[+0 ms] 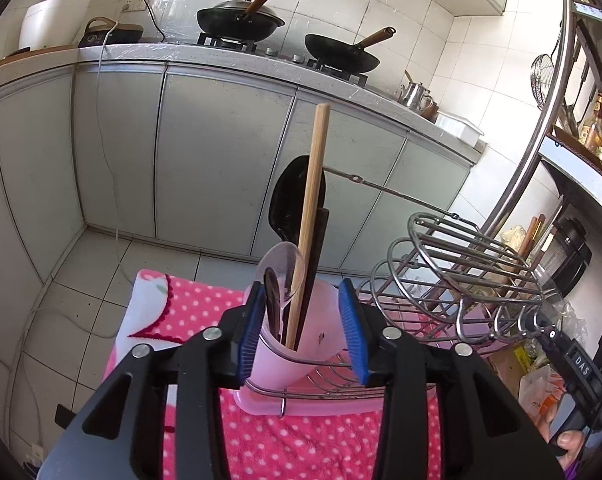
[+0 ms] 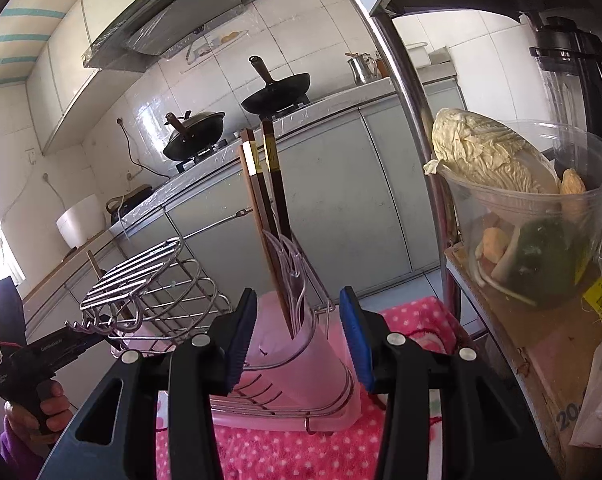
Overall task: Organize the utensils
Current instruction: 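Withdraw both grippers back from the pink caddy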
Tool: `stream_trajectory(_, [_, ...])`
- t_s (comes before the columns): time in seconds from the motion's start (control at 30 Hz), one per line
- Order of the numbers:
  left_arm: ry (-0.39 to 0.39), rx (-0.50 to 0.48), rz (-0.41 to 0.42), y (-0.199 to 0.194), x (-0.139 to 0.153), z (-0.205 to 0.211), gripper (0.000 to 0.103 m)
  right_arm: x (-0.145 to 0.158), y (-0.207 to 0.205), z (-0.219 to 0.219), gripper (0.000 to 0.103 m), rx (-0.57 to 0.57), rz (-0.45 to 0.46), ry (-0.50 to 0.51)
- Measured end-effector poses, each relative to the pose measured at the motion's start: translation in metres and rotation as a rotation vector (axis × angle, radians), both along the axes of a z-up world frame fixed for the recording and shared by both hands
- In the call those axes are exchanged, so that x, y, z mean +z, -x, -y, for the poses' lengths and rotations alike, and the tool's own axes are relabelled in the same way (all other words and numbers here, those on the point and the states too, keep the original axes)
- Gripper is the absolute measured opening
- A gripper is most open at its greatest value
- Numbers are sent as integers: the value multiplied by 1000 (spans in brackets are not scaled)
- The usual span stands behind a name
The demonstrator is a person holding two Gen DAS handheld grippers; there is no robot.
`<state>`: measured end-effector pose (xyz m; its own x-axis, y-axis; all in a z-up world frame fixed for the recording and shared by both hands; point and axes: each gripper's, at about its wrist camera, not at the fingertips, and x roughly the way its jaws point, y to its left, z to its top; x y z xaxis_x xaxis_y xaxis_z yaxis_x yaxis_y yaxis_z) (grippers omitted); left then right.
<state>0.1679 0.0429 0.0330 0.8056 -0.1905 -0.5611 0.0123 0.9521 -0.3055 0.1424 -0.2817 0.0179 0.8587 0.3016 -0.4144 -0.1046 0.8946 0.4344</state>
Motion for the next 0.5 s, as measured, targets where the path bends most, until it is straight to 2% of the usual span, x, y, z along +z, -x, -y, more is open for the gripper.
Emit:
stream_trajectory(0.03, [0, -4, -2, 1, 1, 0, 44, -1, 3, -1, 43, 2, -5, -2])
stream_trajectory(0.27, [6, 44, 36, 15, 12, -7, 45, -3, 22, -7, 43, 7, -29, -14])
stream_trajectory(0.5, [-3, 30, 34, 38, 13, 0, 45, 1, 44, -23, 44, 19, -30, 22])
